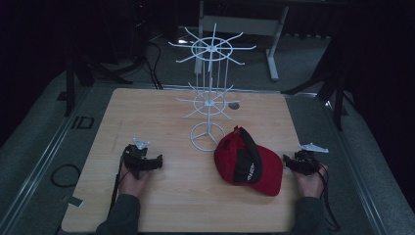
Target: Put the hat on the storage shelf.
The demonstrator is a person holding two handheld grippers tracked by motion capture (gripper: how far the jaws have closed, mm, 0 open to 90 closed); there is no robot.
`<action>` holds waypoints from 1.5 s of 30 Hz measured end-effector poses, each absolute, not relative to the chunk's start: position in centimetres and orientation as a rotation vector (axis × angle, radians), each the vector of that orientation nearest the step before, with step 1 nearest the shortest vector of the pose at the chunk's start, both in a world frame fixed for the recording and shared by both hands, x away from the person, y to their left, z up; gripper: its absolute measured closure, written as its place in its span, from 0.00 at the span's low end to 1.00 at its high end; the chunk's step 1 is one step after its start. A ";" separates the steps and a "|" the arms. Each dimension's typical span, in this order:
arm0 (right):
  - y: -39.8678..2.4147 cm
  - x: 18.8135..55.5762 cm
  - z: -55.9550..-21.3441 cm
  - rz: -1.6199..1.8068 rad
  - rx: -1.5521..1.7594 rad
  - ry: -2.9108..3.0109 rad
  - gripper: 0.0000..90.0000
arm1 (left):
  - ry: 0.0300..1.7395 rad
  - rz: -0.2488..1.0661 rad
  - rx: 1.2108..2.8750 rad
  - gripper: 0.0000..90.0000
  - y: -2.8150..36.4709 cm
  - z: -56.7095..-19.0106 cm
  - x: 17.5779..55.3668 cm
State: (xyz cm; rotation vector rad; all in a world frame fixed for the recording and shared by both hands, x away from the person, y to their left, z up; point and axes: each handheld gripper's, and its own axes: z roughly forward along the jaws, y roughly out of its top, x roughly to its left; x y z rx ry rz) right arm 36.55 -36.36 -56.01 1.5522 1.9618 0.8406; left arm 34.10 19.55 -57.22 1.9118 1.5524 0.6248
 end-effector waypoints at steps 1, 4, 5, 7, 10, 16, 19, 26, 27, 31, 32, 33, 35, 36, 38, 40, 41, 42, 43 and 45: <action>-36.4 36.5 -56.0 0.842 1.551 1.960 0.51 | 1.552 0.625 1.912 0.09 19.6 -57.2 34.1; -36.4 36.5 -56.1 0.865 1.516 1.979 0.56 | 1.552 0.625 1.912 0.09 19.6 -57.2 34.1; -36.4 36.5 -56.1 0.869 1.509 1.982 0.57 | 1.552 0.625 1.912 0.09 19.6 -57.2 34.1; -36.4 36.5 -56.1 0.872 1.506 1.985 0.58 | 1.552 0.625 1.912 0.09 19.6 -57.2 34.1; -36.3 36.6 -56.1 0.875 1.497 1.992 0.58 | 1.552 0.625 1.912 0.09 19.6 -57.2 34.1; -35.8 36.7 -54.8 0.905 1.521 2.028 0.65 | 1.553 0.625 1.911 0.09 19.5 -57.2 34.1; -35.1 36.7 -53.6 0.951 1.476 2.033 0.62 | 1.553 0.625 1.911 0.09 19.5 -57.2 34.1; -32.8 37.2 -51.5 1.050 1.352 2.123 0.49 | 1.553 0.625 1.911 0.09 19.5 -57.2 34.1; -32.4 37.3 -51.4 1.056 1.331 2.146 0.48 | 1.553 0.625 1.911 0.09 19.5 -57.2 34.1; -30.2 38.2 -51.4 1.051 1.266 2.237 0.41 | 1.553 0.625 1.909 0.09 19.5 -57.2 34.1; -29.7 38.5 -51.5 1.041 1.248 2.264 0.39 | 1.553 0.625 1.909 0.09 19.5 -57.2 34.1; -29.1 38.8 -51.5 1.029 1.229 2.290 0.38 | 1.553 0.625 1.909 0.09 19.5 -57.2 34.1; -28.4 39.0 -51.6 1.018 1.212 2.317 0.36 | 1.553 0.625 1.909 0.09 19.5 -57.2 34.1; -27.3 39.6 -51.9 0.983 1.173 2.371 0.36 | 1.553 0.625 1.909 0.09 19.5 -57.2 34.1; -26.5 40.2 -52.1 0.934 1.153 2.427 0.43 | 1.553 0.625 1.909 0.09 19.5 -57.2 34.1; -26.0 40.7 -52.3 0.902 1.154 2.468 0.55 | 1.553 0.625 1.909 0.09 19.5 -57.2 34.1; -25.9 40.9 -52.2 0.874 1.156 2.472 0.63 | 1.553 0.625 1.909 0.09 19.5 -57.2 34.1; -25.9 40.9 -52.2 0.874 1.156 2.472 0.63 | 1.553 0.625 1.909 0.09 19.5 -57.2 34.1; -26.0 41.1 -52.1 0.868 1.167 2.472 0.66 | 1.553 0.625 1.909 0.09 19.5 -57.2 34.1; -26.3 41.2 -51.8 0.882 1.180 2.453 0.69 | 1.553 0.625 1.909 0.09 19.5 -57.2 34.1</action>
